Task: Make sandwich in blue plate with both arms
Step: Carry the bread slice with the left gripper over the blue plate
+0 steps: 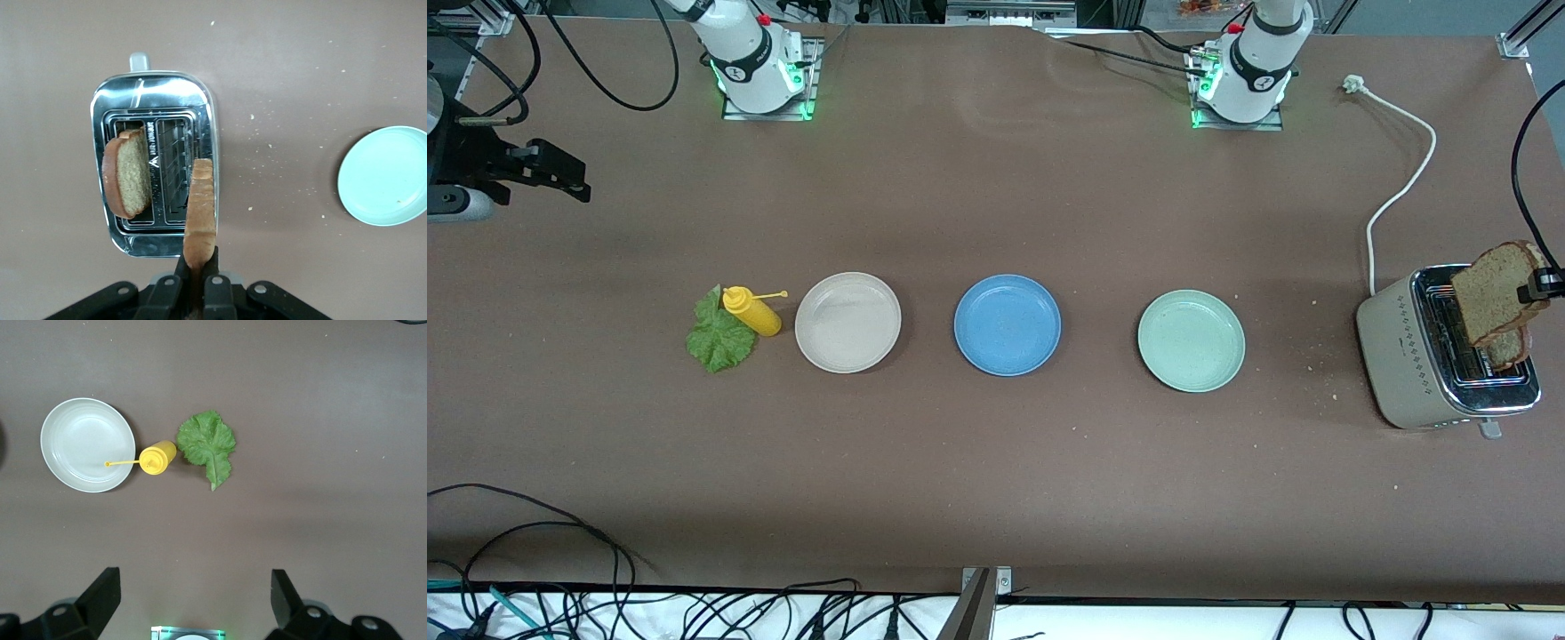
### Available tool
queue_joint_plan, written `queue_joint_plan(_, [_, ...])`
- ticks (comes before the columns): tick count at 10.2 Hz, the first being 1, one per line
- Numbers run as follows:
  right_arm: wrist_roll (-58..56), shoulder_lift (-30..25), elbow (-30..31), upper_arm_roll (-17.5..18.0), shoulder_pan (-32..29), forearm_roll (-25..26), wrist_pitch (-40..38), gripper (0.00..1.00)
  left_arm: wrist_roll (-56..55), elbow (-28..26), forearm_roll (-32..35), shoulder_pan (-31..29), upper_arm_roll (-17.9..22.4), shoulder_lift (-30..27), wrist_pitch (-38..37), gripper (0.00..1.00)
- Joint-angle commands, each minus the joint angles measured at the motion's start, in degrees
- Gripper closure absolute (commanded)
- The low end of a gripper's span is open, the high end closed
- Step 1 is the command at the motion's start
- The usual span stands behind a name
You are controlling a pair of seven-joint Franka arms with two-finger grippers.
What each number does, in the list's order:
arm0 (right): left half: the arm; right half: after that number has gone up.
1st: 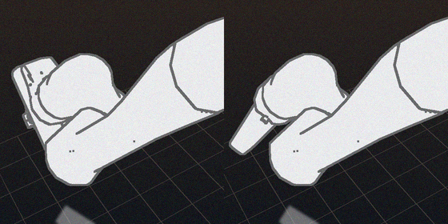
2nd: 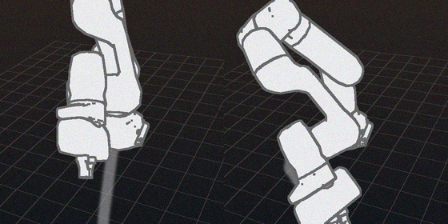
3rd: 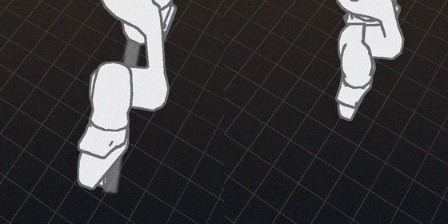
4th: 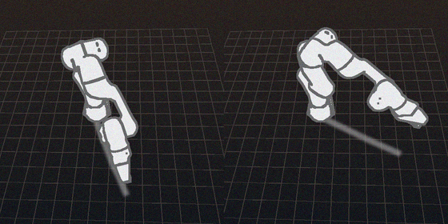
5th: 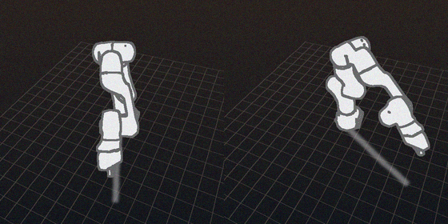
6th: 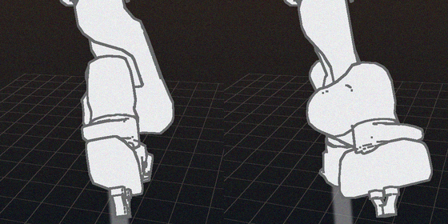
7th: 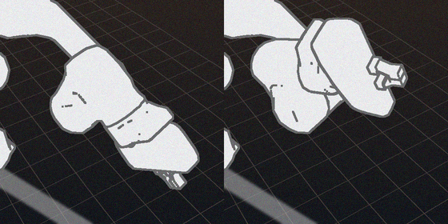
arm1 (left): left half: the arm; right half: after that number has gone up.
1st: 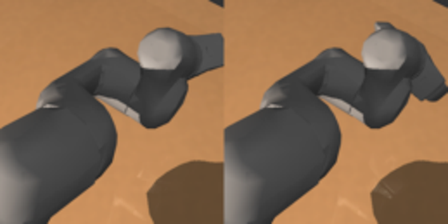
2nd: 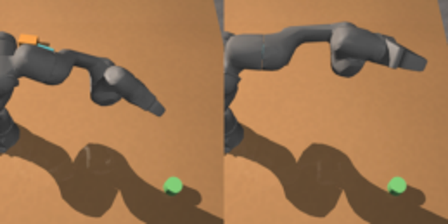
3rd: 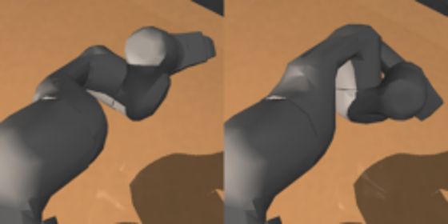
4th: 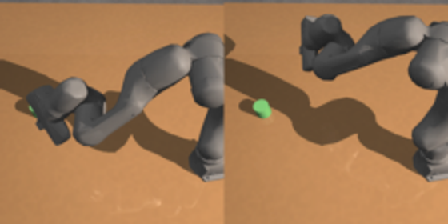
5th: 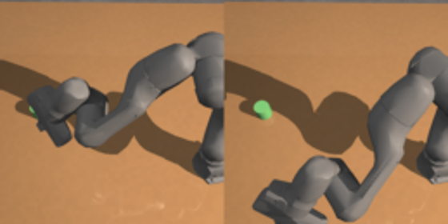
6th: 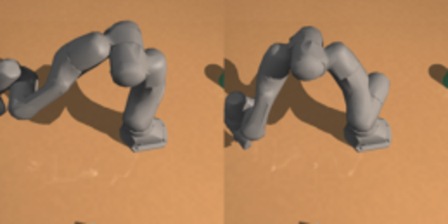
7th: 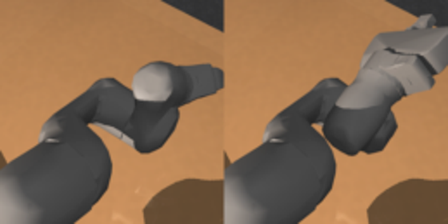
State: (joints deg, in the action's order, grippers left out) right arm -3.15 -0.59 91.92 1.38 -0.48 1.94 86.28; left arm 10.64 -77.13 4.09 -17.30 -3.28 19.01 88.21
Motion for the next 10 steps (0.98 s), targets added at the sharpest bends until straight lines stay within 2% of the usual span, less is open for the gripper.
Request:
queue_joint_plan(1, [0.42,0.51,-1.40,-0.06,-0.05,-0.44,-0.67,0.00,1.14,2.24,-0.49,2.79,0.12,-0.81,-1.91,0.99])
queue_joint_plan(4, [0.42,0.77,-1.48,-0.06,-0.05,-0.44,-0.06,0.00,1.14,4.26,-1.02,7.96,0.21,-1.34,-4.27,0.98])
queue_joint_plan(6, [0.42,1.21,-1.40,-0.06,0.12,-0.44,0.47,0.00,1.13,3.22,-1.28,10.78,0.73,-2.83,-4.28,1.00])
queue_joint_plan(8, [0.34,1.73,-1.48,-0.06,0.13,-0.44,0.47,0.00,-1.57,-1.60,-5.65,13.42,0.82,-5.28,-2.62,1.00])
queue_joint_plan(10, [0.34,1.82,-1.48,-0.06,0.13,-0.44,0.47,0.00,-6.66,-6.61,-9.79,16.32,0.74,-6.26,3.16,1.00])
